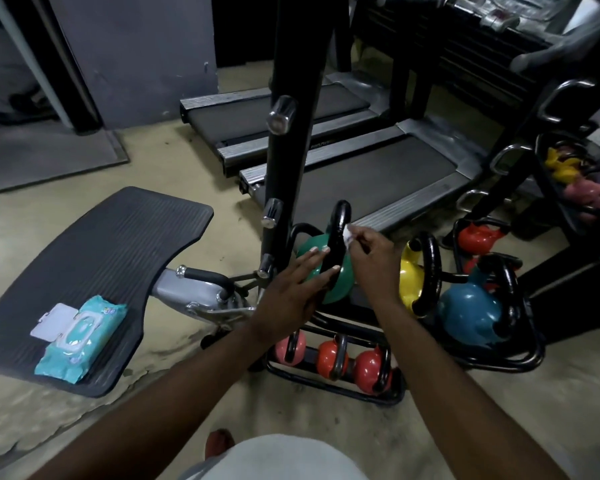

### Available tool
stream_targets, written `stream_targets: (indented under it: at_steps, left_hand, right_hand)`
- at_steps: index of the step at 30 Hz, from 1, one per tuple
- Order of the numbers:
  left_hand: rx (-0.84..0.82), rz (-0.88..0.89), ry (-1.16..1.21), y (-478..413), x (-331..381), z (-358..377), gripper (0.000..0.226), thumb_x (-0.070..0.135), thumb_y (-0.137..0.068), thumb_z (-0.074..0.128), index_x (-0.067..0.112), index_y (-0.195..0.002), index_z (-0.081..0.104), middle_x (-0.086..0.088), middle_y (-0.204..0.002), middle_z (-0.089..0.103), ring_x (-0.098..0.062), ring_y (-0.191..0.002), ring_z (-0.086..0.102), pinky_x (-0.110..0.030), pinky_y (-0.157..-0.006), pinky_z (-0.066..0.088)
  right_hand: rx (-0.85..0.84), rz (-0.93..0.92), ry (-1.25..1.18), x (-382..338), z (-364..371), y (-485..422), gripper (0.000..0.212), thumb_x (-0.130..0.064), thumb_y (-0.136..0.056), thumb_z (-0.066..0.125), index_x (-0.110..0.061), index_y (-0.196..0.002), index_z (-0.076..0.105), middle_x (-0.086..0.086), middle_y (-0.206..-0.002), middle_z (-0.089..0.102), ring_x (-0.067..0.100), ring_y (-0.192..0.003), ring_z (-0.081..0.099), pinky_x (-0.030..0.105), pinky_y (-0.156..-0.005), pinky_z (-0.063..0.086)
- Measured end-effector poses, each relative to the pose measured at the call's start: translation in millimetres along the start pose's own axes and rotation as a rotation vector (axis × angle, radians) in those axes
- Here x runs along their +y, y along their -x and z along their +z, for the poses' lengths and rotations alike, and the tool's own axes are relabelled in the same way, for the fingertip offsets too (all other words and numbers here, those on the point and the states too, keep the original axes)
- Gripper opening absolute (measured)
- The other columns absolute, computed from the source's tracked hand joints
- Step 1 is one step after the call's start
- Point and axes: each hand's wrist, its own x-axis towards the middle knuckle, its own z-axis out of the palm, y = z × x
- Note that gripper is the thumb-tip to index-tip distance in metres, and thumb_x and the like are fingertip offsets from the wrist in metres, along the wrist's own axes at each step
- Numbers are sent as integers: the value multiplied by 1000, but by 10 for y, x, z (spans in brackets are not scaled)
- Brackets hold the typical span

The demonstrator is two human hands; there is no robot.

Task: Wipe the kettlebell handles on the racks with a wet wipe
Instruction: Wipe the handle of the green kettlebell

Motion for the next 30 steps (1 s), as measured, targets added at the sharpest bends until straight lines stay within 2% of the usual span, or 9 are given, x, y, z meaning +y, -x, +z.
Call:
stream_targets:
  at_steps: [4, 7, 14, 17, 21, 23, 25, 28, 30]
  left_hand:
    - [-49, 29, -2, -40, -44, -3, 47, 13, -94, 64, 11, -140, 53, -13, -155, 36, -26, -146, 30, -46, -111, 38]
    - [-65, 36, 8, -67, -87, 6, 52, 9, -91, 68, 11, -141, 52, -14, -156, 35, -26, -146, 31, -46, -111, 38]
    - [-42, -8, -74, -79, -7, 62, 48, 18, -90, 68, 17, -136, 57, -11, -153, 38, -22, -140, 39, -38, -107, 44]
    - [-18, 2, -98, -94, 17, 58, 46, 18, -88, 70, 15, -133, 59, -13, -150, 43, -25, -134, 46, -39, -102, 47]
    - [3, -75, -154, -148, 65, 104, 39, 27, -88, 66, 16, -125, 65, -10, -148, 46, -22, -132, 47, -36, -102, 46]
    - [48, -96, -162, -204, 110, 141, 30, 26, -88, 68, 14, -115, 70, -10, -141, 52, -22, -126, 52, -36, -98, 48]
    - [74, -106, -174, -272, 142, 159, 24, 24, -86, 69, 13, -107, 72, -11, -134, 56, -24, -120, 54, -37, -93, 49]
    - [101, -121, -201, -365, 157, 147, 21, 22, -83, 70, 12, -101, 73, -13, -127, 58, -29, -113, 57, -40, -88, 50]
    - [102, -121, -210, -360, 181, 147, 25, 22, -84, 70, 11, -107, 72, -13, -128, 58, -29, -115, 57, -41, -90, 50]
  right_hand:
    - [-103, -64, 180, -93, 1, -393, 23, -11, -87, 63, -13, -106, 76, 5, -103, 76, 20, -95, 71, 35, -87, 56]
    - [-240, -423, 404, -168, -116, -346, 36, -6, -76, 48, -8, -99, 76, 10, -100, 75, 29, -89, 68, 32, -77, 53]
    - [-726, -696, 897, -341, -33, -975, 30, -9, -85, 61, -23, -109, 72, 3, -111, 69, 27, -106, 58, 33, -82, 48]
    - [-809, -808, 880, -307, -11, -1080, 28, -9, -84, 62, -19, -109, 69, 6, -107, 68, 26, -103, 58, 33, -82, 47]
    - [-602, -322, 258, -52, -124, -1286, 28, -1, -92, 58, -3, -119, 64, -8, -75, 64, 7, -68, 58, 24, -63, 44]
    - [-404, -219, 145, 104, -120, -1096, 15, -14, -95, 62, -3, -100, 71, -14, -66, 64, -4, -63, 56, 12, -61, 40]
    - [-273, -146, 99, 306, -63, -907, 10, -18, -92, 67, -11, -88, 72, -5, -74, 67, 3, -70, 59, 8, -60, 41]
    - [-209, 216, -138, 437, 94, -925, 6, -10, -86, 67, -16, -89, 67, 0, -82, 68, 15, -77, 63, 32, -77, 54]
    - [-180, 312, -245, 507, 160, -887, 9, -10, -86, 68, -18, -85, 64, -4, -77, 67, 13, -73, 62, 34, -74, 51]
